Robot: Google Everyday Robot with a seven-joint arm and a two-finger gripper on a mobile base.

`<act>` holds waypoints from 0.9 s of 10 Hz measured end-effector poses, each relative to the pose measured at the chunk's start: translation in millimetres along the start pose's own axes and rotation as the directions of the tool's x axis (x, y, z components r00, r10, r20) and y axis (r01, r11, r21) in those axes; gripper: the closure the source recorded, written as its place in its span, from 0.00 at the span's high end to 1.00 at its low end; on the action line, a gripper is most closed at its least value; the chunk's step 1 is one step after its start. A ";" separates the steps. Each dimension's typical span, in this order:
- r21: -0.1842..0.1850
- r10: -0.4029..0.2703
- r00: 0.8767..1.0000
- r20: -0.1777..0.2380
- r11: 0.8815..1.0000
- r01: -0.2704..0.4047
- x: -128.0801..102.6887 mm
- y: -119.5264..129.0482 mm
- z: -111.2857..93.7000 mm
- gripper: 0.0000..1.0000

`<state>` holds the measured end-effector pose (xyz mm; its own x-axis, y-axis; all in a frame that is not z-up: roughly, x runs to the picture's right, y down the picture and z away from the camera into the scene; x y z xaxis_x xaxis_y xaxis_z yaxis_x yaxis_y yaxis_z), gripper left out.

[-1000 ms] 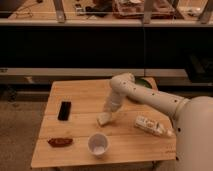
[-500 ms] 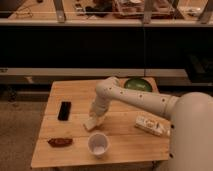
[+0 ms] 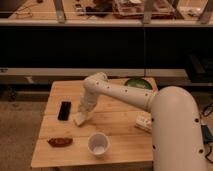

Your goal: Wipe the white sponge on the table

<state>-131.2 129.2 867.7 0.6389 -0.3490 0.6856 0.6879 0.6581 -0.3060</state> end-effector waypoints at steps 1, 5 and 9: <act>0.006 -0.002 1.000 0.002 1.000 0.002 9.3 -15.4 2.0 0.41; 0.017 0.082 0.996 -0.021 0.996 -0.082 67.4 -30.7 -11.6 0.41; -0.017 0.208 0.978 -0.020 0.978 -0.208 113.6 23.0 -28.2 0.41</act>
<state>-33.1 85.9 920.0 0.7745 -0.2177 0.5939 0.5456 0.7049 -0.4532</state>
